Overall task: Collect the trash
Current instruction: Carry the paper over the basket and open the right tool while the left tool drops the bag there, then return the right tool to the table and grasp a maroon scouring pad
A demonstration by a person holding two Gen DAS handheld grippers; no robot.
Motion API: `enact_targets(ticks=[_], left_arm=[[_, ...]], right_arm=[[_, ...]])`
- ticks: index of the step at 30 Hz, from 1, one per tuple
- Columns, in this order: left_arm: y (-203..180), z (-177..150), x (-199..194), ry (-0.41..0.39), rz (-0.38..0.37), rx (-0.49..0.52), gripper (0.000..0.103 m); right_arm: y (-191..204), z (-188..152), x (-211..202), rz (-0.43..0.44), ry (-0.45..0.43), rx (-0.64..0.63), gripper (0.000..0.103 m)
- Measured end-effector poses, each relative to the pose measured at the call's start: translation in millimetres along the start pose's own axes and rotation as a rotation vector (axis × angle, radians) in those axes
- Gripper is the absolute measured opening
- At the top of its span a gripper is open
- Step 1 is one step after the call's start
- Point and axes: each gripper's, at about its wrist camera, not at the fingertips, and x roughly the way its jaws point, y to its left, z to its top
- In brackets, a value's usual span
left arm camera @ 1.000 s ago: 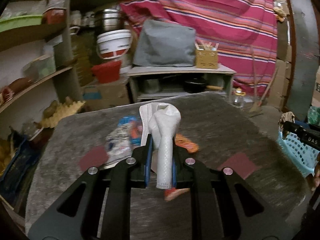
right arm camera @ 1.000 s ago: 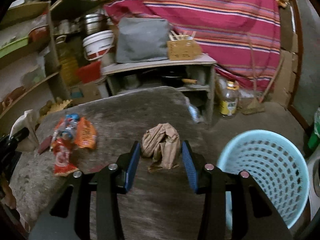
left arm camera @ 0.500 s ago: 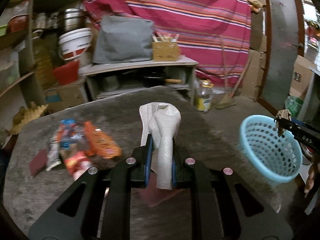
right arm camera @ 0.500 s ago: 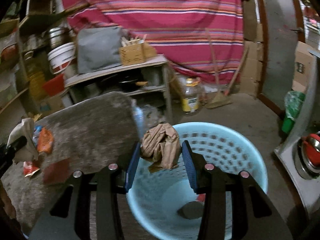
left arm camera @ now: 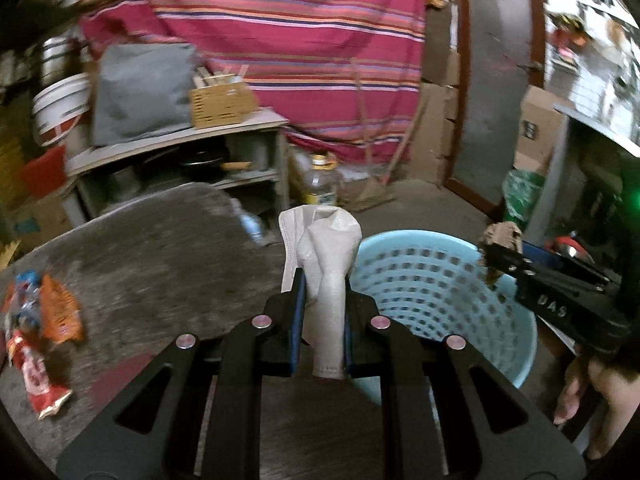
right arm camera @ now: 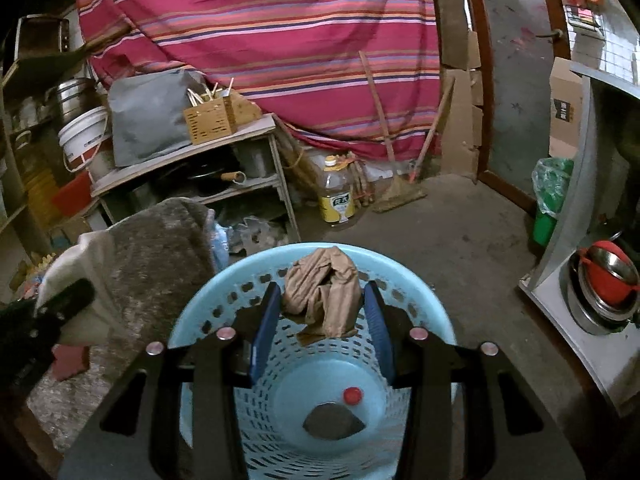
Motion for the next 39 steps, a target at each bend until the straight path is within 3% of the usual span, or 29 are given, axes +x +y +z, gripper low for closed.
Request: enact_targets(ticks=[8, 13, 22, 27, 29, 35, 39], left_arm=[[-29.5, 7.8, 33.3, 0.053, -0.056, 0.026, 0.021], [-29.2, 6.4, 35.4, 0.059, -0.062, 0.038, 0.047], [17.9, 0.9, -16.0, -0.043, 0.079, 0.049, 0.092], [63.6, -8.2, -48.8, -0.068, 0.161, 0.031, 0.098], [85.1, -13.3, -59.7, -0.069, 0.200, 0.024, 0.098], [153.9, -28.7, -87.7, -0.072, 0.271, -0.062, 0.098], [191.8, -42.2, -104.3, -0.069, 0.337, -0.080, 0.098]], right_arm=[[-30.9, -3.1, -1.2, -0.033, 0.002, 0.057, 0.043], [-39.0, -5.9, -0.3, -0.044, 0.010, 0.072, 0.043], [-15.4, -6.4, 11.3, -0.029, 0.042, 0.030, 0.043], [20.1, -8.6, 23.5, -0.025, 0.070, -0.022, 0.048], [29.9, -9.9, 24.3, -0.042, 0.064, -0.029, 0.075], [55.6, -9.0, 15.3, -0.072, 0.028, -0.039, 0.083], [87.3, -11.4, 4.0, -0.021, -0.005, -0.045, 0.085]])
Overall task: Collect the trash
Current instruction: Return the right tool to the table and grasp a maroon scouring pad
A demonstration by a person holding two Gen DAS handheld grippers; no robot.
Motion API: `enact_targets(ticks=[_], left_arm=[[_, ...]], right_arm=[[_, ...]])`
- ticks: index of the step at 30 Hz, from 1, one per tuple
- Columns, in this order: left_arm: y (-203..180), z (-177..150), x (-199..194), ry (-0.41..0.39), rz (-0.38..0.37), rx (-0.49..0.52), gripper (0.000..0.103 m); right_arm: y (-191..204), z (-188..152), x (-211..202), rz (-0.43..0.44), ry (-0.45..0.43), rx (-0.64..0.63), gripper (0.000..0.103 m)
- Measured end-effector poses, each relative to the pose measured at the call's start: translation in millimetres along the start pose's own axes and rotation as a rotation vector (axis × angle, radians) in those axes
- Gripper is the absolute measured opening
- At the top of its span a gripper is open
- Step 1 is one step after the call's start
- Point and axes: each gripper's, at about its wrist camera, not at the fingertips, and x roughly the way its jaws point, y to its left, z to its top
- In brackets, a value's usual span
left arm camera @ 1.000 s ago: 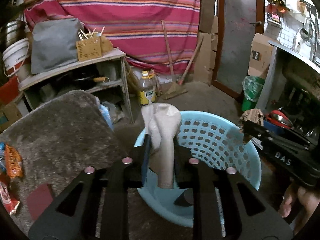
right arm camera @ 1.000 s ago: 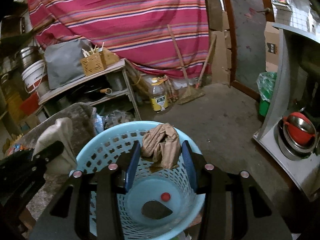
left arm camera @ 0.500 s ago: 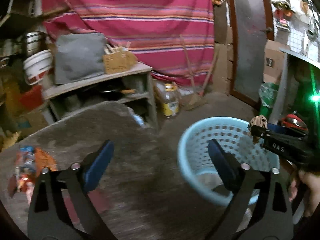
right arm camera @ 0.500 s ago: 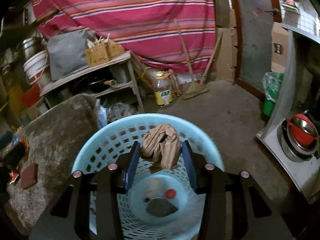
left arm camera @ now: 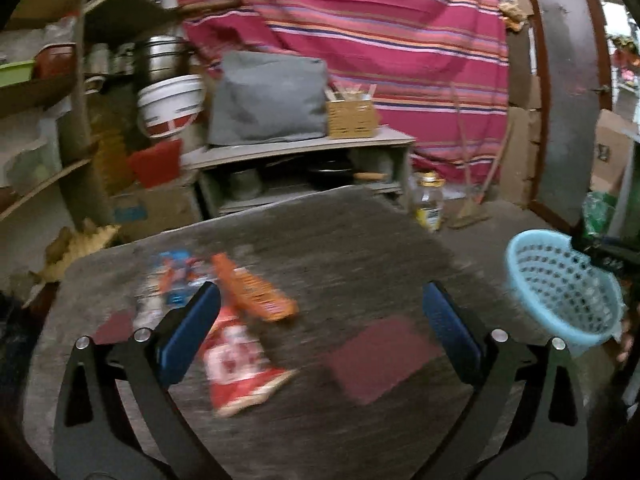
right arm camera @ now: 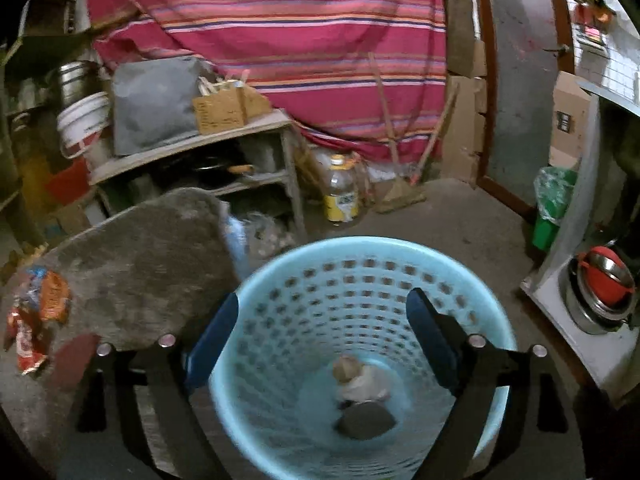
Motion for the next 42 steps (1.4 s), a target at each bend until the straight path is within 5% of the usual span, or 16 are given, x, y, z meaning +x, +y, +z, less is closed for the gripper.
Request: enact_targets(ticks=[11, 23, 32, 42], left_arm=[[123.1, -32.7, -3.6, 0.049, 0.182, -0.072, 0.098], [220.2, -77.1, 3.1, 0.139, 0.293, -0.178, 0.098], [244.0, -85.0, 11.6, 0.188, 0.317, -0.195, 0.098], [246.9, -73.0, 38.3, 0.212, 0.292, -0.250, 0.098]], right_arm=[[138.4, -30.3, -3.0, 0.218, 0.066, -0.201, 0.091], [236.4, -78.3, 8.4, 0.303, 0.182, -0.320, 0.094], [244.7, -88.2, 24.6, 0.225, 0.262, -0.334, 0.094], [250.5, -82.5, 33.2, 0.253, 0.285, -0.336, 0.085]])
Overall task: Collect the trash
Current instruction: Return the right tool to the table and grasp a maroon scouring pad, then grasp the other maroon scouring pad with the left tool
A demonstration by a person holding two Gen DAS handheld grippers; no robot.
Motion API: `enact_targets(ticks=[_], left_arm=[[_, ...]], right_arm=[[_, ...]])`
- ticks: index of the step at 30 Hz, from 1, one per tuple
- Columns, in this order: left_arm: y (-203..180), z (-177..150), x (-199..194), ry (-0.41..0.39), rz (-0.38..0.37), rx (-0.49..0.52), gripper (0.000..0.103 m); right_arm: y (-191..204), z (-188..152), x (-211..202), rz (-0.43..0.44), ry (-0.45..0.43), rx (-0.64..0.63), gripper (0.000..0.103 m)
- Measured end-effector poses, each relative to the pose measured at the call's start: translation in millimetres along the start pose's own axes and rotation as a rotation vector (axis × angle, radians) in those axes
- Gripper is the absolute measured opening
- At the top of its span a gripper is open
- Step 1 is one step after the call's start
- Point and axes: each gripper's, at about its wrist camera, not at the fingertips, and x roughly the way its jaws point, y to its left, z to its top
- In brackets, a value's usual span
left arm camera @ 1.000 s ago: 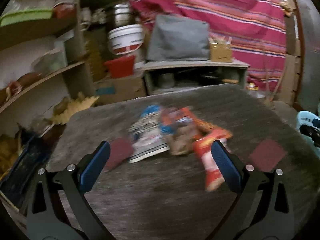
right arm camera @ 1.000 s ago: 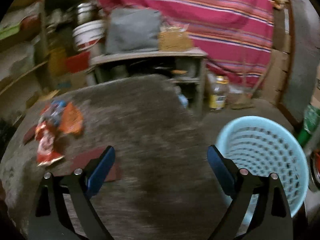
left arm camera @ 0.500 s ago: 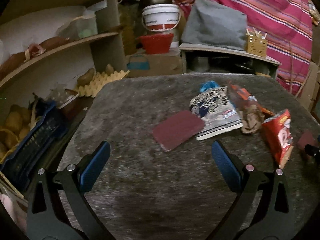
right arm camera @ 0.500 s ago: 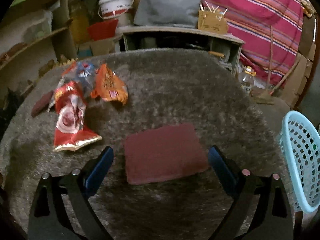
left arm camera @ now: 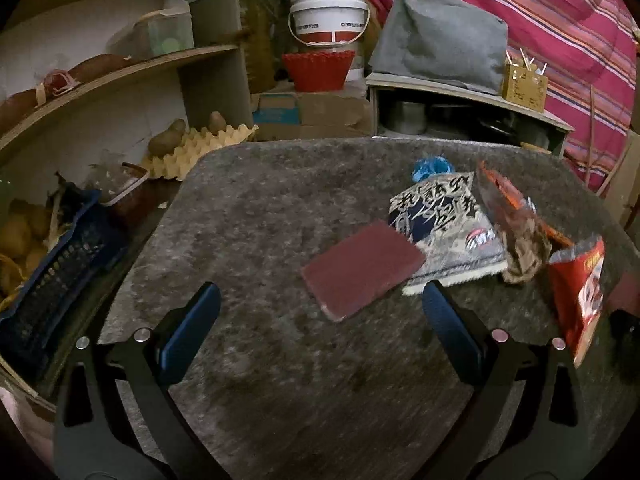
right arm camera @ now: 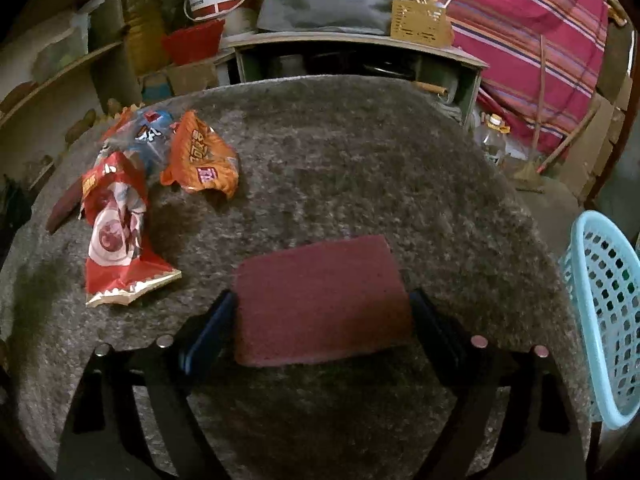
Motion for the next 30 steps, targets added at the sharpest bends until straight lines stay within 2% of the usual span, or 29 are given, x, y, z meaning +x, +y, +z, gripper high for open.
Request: enact_targets(ticks=[6, 11, 19, 27, 29, 30], left_arm=[[-9.0, 13.0, 21.7, 0.031, 0.000, -0.028, 0.098], [-14.1, 20.6, 42.8, 0.085, 0.008, -0.111, 0.098], [-26.5, 19.7, 69.5, 0.139, 0.074, -0.144, 0.098], [-14.2, 11.2, 88.5, 0.248, 0.008, -0.209, 0.098], [-11.0, 10.7, 88.4, 0.245, 0.000, -0.224, 0.094], [-10.1, 10.4, 87.6, 0.241, -0.002, -0.226, 0.088]], right_arm=[[-8.8, 16.9, 1.1, 0.002, -0.043, 0.009, 0.085], [-16.1, 24.4, 6.6, 0.009, -0.050, 0.030, 0.085], [-16.9, 25.8, 12.4, 0.027, -0.047, 0.029, 0.085], [-21.3, 24.8, 12.0, 0.034, -0.053, 0.041, 0.085], [-19.4, 24.6, 10.5, 0.032, -0.059, 0.032, 0.085], [-18.8, 24.5, 9.3, 0.031, -0.063, 0.027, 0.085]])
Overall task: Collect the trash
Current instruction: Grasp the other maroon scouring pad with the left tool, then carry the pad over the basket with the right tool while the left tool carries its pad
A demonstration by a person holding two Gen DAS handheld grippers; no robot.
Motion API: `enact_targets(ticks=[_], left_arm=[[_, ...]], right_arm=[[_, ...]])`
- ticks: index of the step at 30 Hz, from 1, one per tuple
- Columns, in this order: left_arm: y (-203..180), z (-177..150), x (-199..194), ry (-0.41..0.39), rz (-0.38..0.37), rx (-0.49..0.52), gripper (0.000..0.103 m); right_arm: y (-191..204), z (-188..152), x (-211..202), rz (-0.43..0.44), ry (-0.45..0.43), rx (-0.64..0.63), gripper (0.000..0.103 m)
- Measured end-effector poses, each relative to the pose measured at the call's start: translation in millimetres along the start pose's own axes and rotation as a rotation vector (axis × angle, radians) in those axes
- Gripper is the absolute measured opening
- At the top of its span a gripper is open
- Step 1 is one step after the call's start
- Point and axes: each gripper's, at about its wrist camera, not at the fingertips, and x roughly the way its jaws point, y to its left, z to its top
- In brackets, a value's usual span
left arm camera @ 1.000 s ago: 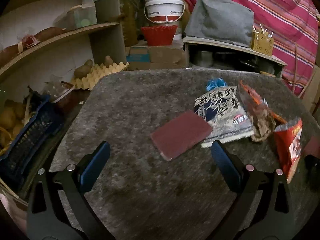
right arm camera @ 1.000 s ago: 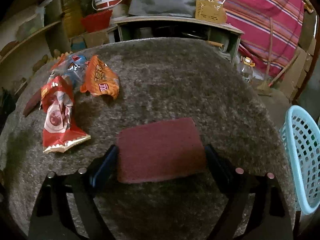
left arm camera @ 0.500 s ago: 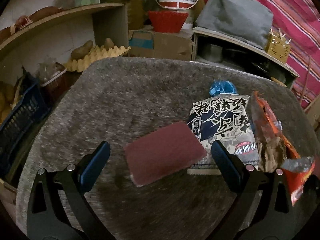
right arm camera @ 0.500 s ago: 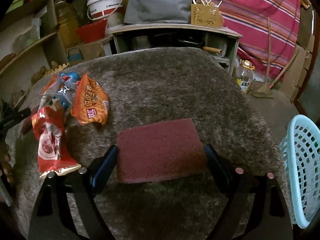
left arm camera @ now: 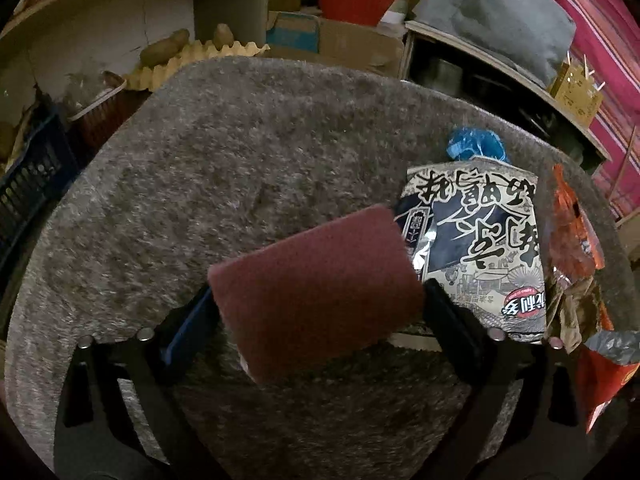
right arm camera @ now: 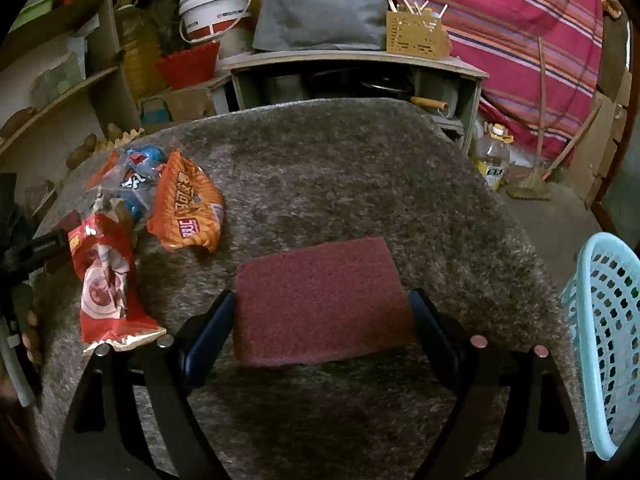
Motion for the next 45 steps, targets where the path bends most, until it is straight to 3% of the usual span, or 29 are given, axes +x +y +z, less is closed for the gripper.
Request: enact_targets(ticks=[7, 16, 26, 34, 39, 45], left_arm=[[6.3, 0.7, -10.0, -0.026, 0.010, 0.008, 0.086], [-1.9, -4.4, -62.8, -0.179, 0.072, 0.099, 0.086], [-69.1, -34.0, -131.2, -0.329, -0.047, 0.251, 0.086], [-134.5, -61.6, -158.0, -0.356, -0.177, 0.328, 0.086], [-174.9, -77.9, -163.1, -0.359, -0.231, 0.383, 0.086], [-224.1, -101.8, -169.1, -0.367, -0.249, 0.470, 0.086]], right_arm=[[-7.5, 0.1, -8.4, -0.004, -0.023, 0.013, 0.085], [-30.9, 1.6, -32.8, -0.037, -0.098, 0.044, 0.085], [-76.1, -2.0, -59.4, -0.093, -0.143, 0.097, 0.085], [-133.6, -4.5, -86.6, -0.170, -0.187, 0.179, 0.085], [-179.2, -12.7, -105.4, -0.265, -0.201, 0.210, 0.085], [-239.8, -27.9, -122.6, -0.338, -0.192, 0.276, 0.086]])
